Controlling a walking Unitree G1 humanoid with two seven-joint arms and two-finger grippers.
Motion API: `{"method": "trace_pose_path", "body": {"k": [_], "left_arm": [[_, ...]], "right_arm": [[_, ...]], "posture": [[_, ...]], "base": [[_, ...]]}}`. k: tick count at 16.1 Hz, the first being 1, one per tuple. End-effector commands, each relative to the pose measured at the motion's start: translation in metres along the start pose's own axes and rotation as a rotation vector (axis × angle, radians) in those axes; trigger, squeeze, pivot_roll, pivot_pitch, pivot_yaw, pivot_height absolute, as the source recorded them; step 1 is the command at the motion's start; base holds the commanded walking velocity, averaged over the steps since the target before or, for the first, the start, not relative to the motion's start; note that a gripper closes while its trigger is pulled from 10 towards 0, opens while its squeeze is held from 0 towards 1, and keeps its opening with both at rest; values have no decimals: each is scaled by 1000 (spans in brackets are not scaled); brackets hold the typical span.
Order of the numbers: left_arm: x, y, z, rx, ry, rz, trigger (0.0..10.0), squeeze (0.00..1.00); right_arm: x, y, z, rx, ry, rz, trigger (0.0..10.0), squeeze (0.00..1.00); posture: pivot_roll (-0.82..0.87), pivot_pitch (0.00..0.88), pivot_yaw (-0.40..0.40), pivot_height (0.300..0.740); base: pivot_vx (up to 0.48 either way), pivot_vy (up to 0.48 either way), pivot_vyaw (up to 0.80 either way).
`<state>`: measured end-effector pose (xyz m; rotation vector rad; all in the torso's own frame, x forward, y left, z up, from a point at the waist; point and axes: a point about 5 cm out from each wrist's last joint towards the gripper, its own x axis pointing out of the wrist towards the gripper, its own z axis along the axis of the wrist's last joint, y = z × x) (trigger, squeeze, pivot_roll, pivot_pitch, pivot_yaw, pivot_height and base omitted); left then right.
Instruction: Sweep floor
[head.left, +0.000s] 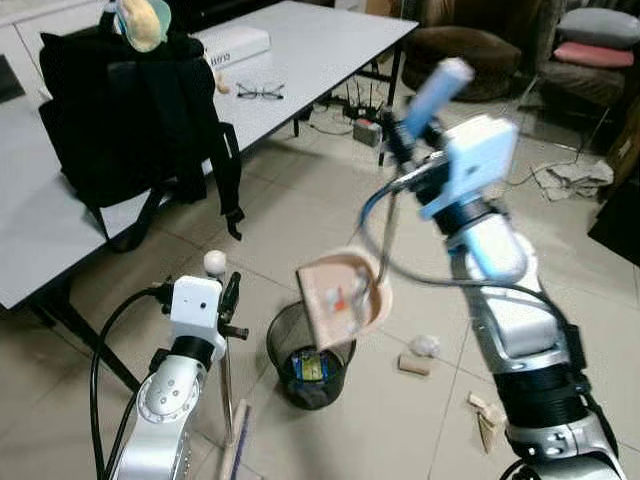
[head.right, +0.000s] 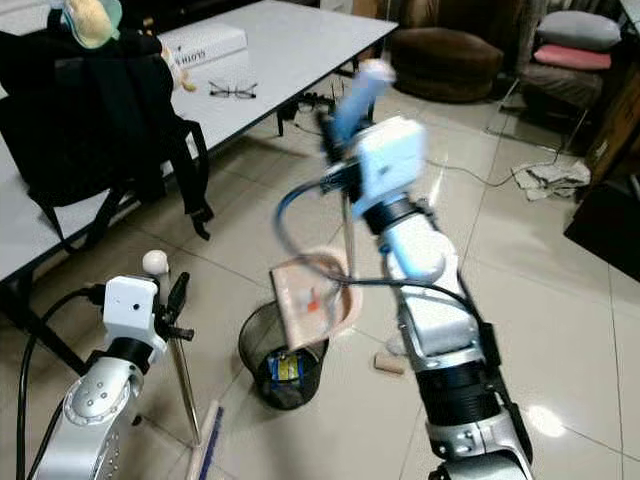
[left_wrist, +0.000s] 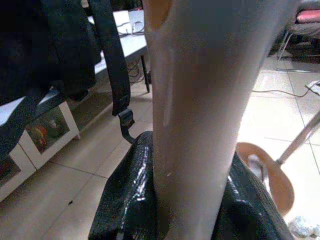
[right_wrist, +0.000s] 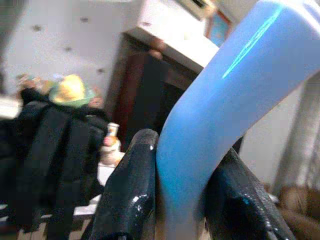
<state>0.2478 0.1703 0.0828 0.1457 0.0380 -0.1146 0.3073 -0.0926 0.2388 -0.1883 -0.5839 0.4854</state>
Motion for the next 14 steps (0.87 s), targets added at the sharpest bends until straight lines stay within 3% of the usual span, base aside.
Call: {"method": "trace_pose_path", "body": {"k": [1,6,9,14], "left_arm": [[3,0,6,14,-23,-1,10000,0],[3,-2,6,11,-23,-4,10000,0],[4,-3,6,7,-24,-10,10000,0],[6,-4,6,1,-22,-11,10000,0]], "right_arm": [[9,17,17,-62,-120,94,10000,0],[4,66,21,-78,-198,306,10000,0],[-7,96,20,-178,-247,488,10000,0],[-14,109,17,-247,-250,593,10000,0]], "posture": [[-84,0,25,740],[-85,0,26,740],[-87,0,25,740],[-90,0,21,740]], "base": [[0,0,0],[0,0,0],[0,0,0],[0,0,0]]}}
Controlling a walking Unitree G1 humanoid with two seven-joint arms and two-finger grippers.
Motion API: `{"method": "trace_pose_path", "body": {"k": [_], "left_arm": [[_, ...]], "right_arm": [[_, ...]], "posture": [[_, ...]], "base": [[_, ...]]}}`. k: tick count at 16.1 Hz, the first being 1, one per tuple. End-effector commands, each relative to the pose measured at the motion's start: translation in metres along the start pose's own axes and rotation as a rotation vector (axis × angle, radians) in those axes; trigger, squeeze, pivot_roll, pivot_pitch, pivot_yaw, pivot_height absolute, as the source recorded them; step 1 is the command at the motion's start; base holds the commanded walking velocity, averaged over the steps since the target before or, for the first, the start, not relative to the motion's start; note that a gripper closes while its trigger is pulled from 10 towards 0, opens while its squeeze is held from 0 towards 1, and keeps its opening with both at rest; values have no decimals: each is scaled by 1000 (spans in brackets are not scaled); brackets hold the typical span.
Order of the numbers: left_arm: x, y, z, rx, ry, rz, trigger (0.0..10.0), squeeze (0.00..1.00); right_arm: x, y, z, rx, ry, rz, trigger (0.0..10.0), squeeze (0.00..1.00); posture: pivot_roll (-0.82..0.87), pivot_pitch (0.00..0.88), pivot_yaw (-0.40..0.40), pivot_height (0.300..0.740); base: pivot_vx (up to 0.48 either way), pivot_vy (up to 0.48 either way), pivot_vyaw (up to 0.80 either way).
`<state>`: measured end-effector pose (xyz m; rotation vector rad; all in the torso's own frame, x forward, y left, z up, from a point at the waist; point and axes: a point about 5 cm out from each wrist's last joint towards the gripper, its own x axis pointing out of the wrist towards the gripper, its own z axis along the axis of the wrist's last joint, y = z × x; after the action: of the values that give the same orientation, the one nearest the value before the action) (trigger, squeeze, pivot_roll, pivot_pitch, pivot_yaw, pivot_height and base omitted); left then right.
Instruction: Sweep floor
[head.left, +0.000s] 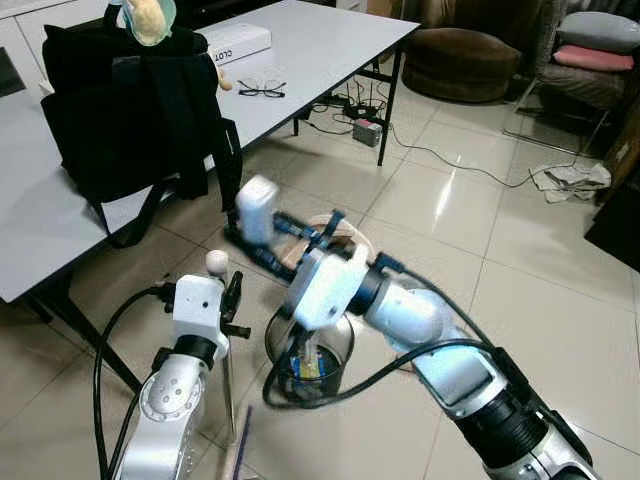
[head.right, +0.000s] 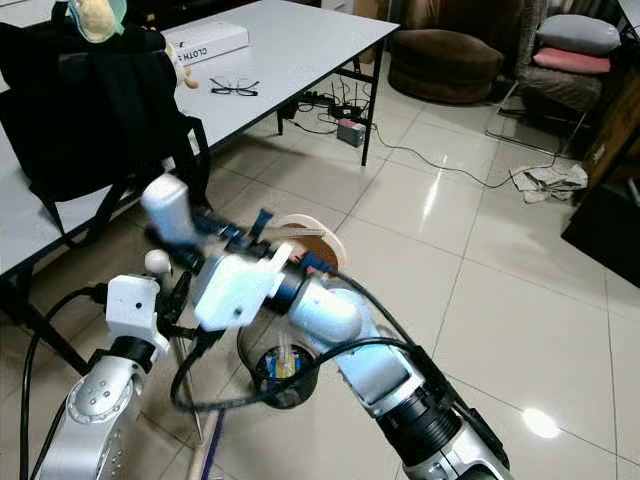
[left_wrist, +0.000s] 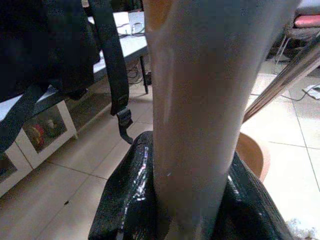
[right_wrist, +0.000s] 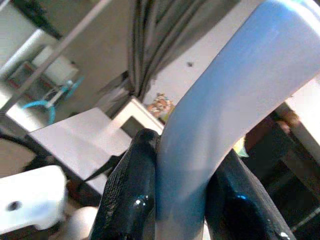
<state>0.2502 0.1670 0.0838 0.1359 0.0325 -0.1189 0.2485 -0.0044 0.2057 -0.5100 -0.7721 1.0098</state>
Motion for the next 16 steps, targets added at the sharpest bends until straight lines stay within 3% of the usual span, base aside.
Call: {"method": "trace_pose_path", "body": {"k": [1,3,4,5,6,7,8,9,10,11,14,16], "left_arm": [[3,-1,4,10,-16,-8,10000,0],[4,-2,5,10,-17,-13,10000,0],[5,-3,5,15,-17,-39,10000,0],[6,-4,5,17,-17,-52,10000,0],[6,-9,5,10,-6,-129,10000,0],[6,-14,5,1,-3,-202,10000,0],[6,-22,4,-45,4,-313,10000,0],[6,-22,4,-45,4,-313,10000,0],[7,-26,4,-70,5,-372,10000,0],[8,-28,6,-65,-6,-389,10000,0],[12,-29,10,-47,-39,-401,10000,0],[13,-31,12,-66,-47,-424,10000,0]], "right_arm": [[1,-4,5,-89,-29,25,10000,0],[-5,-25,-7,-181,72,-113,10000,0],[-18,-57,-20,-155,188,-362,10000,0],[-25,-69,-24,-132,228,-458,10000,0],[-45,-89,-39,-69,365,-605,10000,0],[-63,-99,-47,-86,451,-676,10000,0],[-95,-105,-60,-88,602,-747,10000,0],[-95,-105,-60,-88,602,-747,10000,0],[-117,-102,-63,-79,657,-798,10000,0],[-128,-100,-64,-57,684,-848,10000,0],[-145,-93,-68,8,736,-976,10000,0],[-149,-89,-67,18,756,-988,10000,0]], "posture": [[-90,0,22,740],[-87,0,20,740],[-85,0,19,740],[-84,0,16,740],[-88,0,17,740],[-93,0,21,740],[-97,0,23,740],[-97,0,23,740],[-109,0,30,740],[-109,0,30,740],[-125,0,40,740],[-134,0,45,740]], "base": [[0,0,0],[0,0,0],[0,0,0],[0,0,0],[0,0,0],[0,0,0],[0,0,0],[0,0,0],[0,0,-800],[0,0,-800],[0,0,-800],[0,0,-800]]}}
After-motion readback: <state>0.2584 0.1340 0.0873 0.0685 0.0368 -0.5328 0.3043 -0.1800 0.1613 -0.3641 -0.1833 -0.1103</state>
